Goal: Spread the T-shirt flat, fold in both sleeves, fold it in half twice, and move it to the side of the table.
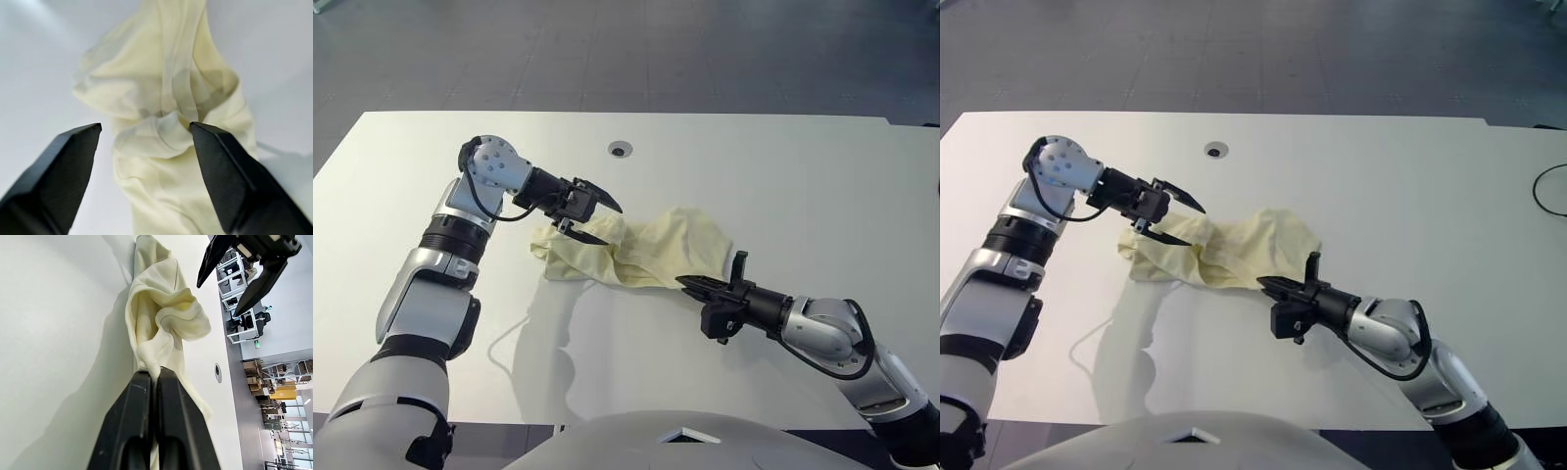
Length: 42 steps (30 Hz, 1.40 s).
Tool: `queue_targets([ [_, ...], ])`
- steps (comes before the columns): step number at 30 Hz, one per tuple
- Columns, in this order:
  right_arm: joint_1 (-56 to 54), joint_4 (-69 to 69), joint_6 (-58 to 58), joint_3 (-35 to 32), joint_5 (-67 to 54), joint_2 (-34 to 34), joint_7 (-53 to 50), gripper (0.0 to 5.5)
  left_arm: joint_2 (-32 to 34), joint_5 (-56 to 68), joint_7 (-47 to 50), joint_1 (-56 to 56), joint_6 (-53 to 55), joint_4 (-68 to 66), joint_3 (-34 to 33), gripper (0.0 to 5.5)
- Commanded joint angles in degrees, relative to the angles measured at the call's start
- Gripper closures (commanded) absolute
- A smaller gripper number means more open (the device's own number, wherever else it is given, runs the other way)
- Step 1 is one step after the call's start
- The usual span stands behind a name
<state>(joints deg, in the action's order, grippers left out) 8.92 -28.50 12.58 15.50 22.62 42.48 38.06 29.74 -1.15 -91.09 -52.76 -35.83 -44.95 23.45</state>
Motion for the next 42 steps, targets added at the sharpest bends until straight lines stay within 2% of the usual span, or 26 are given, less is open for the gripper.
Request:
queue_targets([
  [1,-0.01,-0.26,0.16,0.68,0.87,-0.45,0.27,5.50,-0.59,-2.78,-1.35,-4.96,-8.17,-6.13,4.82,1.32],
  [8,0.95,-1.14,-1.00,1.58,1.93,-2.03,-0.26,5.50,-3.53,-10.37,2.77,-10.61,-19.65,-16.45,7.20,0.19],
  [20,0.52,-1.07,-1.86,2.06,2.35,-3.49,0.02,5.50,-6.81,-12.21,5.70,-11.42,-22.39,-21.78,6.74,2.14],
  [32,0.89,-1.54,-4.05,1.19,1.66,-4.25,0.23,5.50,-5.99,-14.39,6.68,-11.22,-24.31,-23.07,6.46,4.12],
  [39,1.48,-3.21,-10.39,-4.04,-8.27,-3.51,3.83,5.50,0.80,-6.16,0.14,-8.27,-24.00,-16.86,2.64,5.35],
  [42,0.34,-3.72,-14.03,-6.49,-15.55,-3.53,6.43,5.50,5.07,-1.85,-1.31,-5.51,-21.53,-11.07,2.48,5.48],
])
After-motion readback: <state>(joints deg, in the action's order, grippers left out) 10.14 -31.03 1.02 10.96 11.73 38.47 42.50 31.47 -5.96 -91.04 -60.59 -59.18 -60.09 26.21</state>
